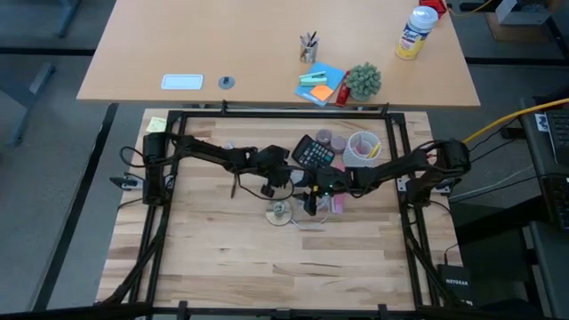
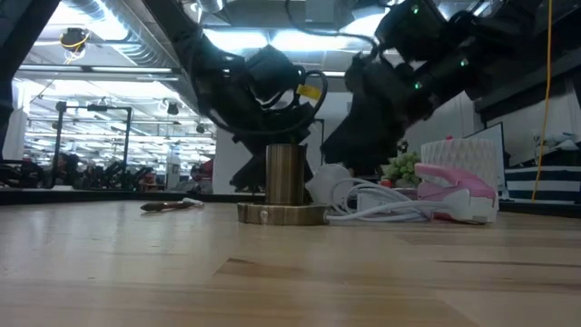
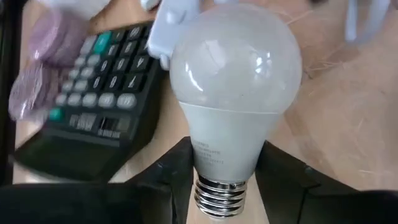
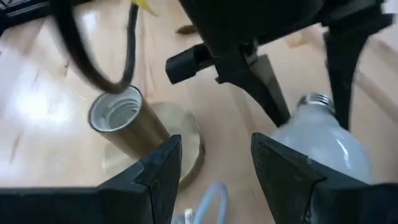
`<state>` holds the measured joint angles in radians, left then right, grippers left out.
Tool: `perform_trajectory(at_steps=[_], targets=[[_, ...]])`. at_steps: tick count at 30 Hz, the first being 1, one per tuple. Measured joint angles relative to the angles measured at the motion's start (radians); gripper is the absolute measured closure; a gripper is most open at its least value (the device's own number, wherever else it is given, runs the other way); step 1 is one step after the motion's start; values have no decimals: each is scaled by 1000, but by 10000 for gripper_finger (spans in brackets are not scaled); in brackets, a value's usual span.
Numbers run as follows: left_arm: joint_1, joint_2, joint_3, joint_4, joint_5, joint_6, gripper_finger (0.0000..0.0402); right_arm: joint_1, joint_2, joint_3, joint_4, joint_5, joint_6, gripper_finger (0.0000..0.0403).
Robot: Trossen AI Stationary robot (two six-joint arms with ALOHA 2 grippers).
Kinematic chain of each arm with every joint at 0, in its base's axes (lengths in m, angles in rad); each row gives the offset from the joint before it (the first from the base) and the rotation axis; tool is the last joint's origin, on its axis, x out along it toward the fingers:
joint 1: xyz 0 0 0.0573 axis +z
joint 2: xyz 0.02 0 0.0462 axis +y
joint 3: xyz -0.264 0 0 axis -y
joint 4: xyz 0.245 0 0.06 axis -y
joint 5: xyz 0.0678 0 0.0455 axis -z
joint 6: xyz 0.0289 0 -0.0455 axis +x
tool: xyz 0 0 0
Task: Screw lightbulb
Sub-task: Insert the lightbulb into the gold lamp
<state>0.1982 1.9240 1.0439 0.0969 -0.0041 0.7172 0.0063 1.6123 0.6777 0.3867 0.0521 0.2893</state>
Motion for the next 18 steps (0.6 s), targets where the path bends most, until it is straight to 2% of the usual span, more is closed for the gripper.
perform_trajectory(at_steps=[6,18], targets=[[-32,-42,0,-51,-113,-142,258,0,-103,0,-59,24,-14,205],[-101,-177,0,-149,-228,-409,259,0,-335,0,-217,131,-97,205]])
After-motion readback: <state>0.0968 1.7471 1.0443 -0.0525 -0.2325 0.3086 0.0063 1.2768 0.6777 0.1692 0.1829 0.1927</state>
